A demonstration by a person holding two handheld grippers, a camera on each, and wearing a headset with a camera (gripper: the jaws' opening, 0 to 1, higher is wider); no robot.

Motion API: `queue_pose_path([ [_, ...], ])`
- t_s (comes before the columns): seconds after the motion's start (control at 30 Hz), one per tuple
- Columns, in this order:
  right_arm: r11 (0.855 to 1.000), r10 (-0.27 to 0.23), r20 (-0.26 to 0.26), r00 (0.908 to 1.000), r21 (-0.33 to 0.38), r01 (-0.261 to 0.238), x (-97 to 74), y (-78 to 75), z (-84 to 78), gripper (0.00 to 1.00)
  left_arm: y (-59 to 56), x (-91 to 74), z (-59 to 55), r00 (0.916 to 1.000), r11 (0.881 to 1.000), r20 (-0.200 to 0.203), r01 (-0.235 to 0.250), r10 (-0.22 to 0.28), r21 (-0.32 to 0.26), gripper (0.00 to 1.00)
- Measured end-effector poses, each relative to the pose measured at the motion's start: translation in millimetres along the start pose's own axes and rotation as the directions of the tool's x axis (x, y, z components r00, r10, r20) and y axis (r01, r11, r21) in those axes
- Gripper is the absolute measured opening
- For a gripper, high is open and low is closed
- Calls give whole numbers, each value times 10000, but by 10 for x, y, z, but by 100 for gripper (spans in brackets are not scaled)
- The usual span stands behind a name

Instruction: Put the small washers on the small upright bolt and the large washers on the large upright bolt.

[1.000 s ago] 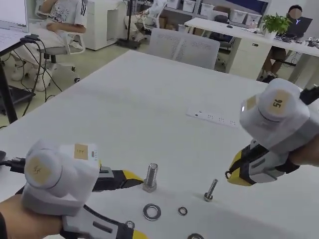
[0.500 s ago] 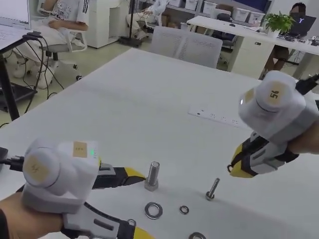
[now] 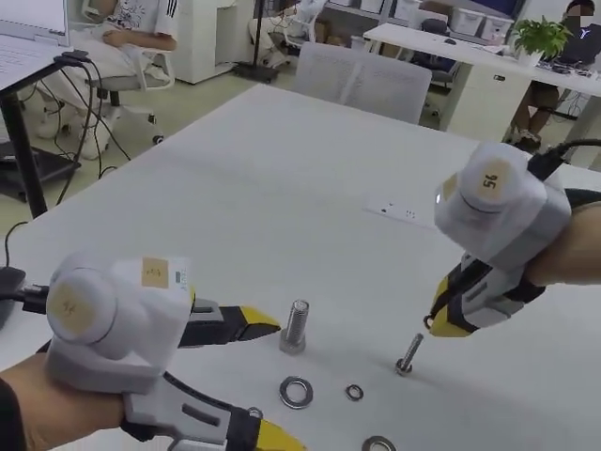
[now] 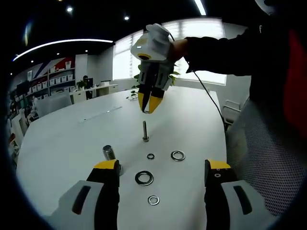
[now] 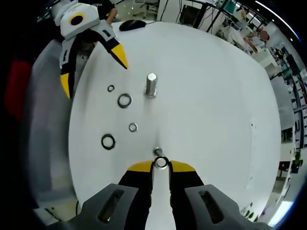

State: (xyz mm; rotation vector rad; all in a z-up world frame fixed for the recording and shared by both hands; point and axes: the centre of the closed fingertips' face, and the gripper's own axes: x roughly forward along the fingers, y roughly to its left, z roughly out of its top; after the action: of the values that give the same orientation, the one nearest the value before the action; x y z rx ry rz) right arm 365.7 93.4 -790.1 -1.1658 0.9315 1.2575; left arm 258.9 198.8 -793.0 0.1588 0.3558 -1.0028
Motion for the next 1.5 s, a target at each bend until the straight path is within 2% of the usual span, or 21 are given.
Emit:
queue_pose_path([
  [0.5, 9992, 394, -265, 9989, -31, -394, 153, -22, -33, 14, 1, 12, 5, 10000, 10000, 61, 16, -16, -52, 72],
  [1.3, 9981, 611, -492, 9969, -64, -615, 253, 6, -57, 14, -24, 25, -14, 9999, 9999, 75, 86, -85, -75, 72],
  [1.5, 9975, 701, -544, 9961, -30, -704, 326, 24, -76, 14, -28, 31, -21, 9999, 9999, 60, 98, -98, -87, 71],
])
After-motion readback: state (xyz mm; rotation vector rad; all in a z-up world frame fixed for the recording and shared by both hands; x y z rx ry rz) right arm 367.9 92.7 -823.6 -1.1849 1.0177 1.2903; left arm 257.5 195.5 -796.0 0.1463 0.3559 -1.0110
